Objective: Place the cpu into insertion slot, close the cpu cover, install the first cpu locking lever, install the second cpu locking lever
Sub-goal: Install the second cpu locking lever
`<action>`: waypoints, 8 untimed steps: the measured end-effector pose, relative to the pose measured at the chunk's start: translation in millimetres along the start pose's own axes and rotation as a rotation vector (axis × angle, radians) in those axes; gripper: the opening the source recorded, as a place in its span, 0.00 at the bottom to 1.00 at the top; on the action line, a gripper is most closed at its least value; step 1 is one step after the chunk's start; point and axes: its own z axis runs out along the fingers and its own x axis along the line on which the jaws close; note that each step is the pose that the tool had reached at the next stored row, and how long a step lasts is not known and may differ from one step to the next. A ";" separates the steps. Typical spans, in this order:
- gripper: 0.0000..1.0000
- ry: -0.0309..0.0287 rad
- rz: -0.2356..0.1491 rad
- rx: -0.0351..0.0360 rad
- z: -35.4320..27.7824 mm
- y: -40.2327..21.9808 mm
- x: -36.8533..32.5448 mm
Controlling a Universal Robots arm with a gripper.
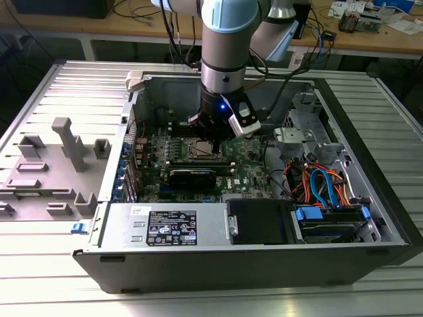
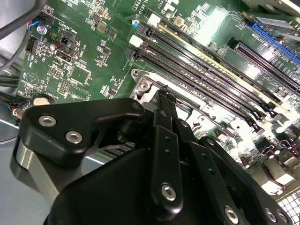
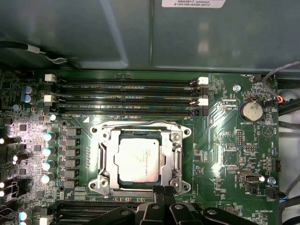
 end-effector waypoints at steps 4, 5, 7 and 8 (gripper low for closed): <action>0.11 0.0001 0.000 0.0001 0.0 -0.8 0.0; 0.11 0.0001 0.000 0.0000 0.0 -0.8 0.0; 0.11 0.0000 0.000 0.0000 0.0 -0.8 0.0; 0.11 0.0000 0.000 -0.0001 0.0 -0.8 0.0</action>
